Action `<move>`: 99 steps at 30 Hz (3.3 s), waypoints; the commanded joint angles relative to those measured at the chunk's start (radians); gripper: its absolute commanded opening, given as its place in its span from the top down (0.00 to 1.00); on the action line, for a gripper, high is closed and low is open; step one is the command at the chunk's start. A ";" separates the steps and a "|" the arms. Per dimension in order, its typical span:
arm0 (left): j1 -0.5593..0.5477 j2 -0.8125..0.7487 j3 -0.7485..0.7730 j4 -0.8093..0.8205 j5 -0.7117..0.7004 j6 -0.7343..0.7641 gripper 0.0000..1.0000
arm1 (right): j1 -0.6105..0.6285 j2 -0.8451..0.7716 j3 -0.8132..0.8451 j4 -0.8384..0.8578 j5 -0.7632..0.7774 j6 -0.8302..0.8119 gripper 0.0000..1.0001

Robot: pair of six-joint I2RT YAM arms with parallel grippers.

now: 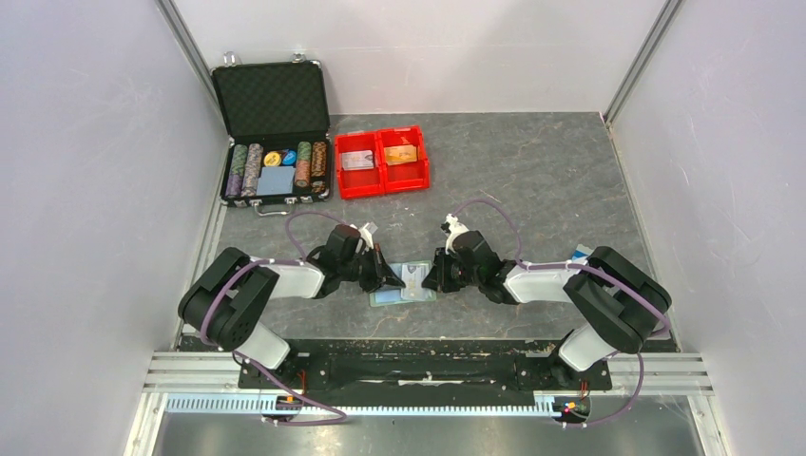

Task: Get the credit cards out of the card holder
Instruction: Remove the credit card from the card holder.

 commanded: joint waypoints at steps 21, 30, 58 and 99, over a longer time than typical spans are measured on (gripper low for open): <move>-0.007 -0.032 -0.027 0.147 0.061 -0.066 0.96 | -0.013 0.013 -0.030 -0.026 0.019 -0.006 0.87; -0.001 -0.071 -0.043 0.133 0.034 -0.057 0.79 | -0.014 0.011 -0.028 -0.030 0.012 -0.005 0.87; 0.022 -0.152 -0.048 -0.044 -0.050 0.017 0.98 | -0.013 0.015 -0.033 -0.028 0.022 -0.002 0.88; 0.077 -0.468 0.101 -0.444 0.051 0.160 0.98 | -0.251 -0.173 0.221 -0.213 -0.596 -0.440 0.55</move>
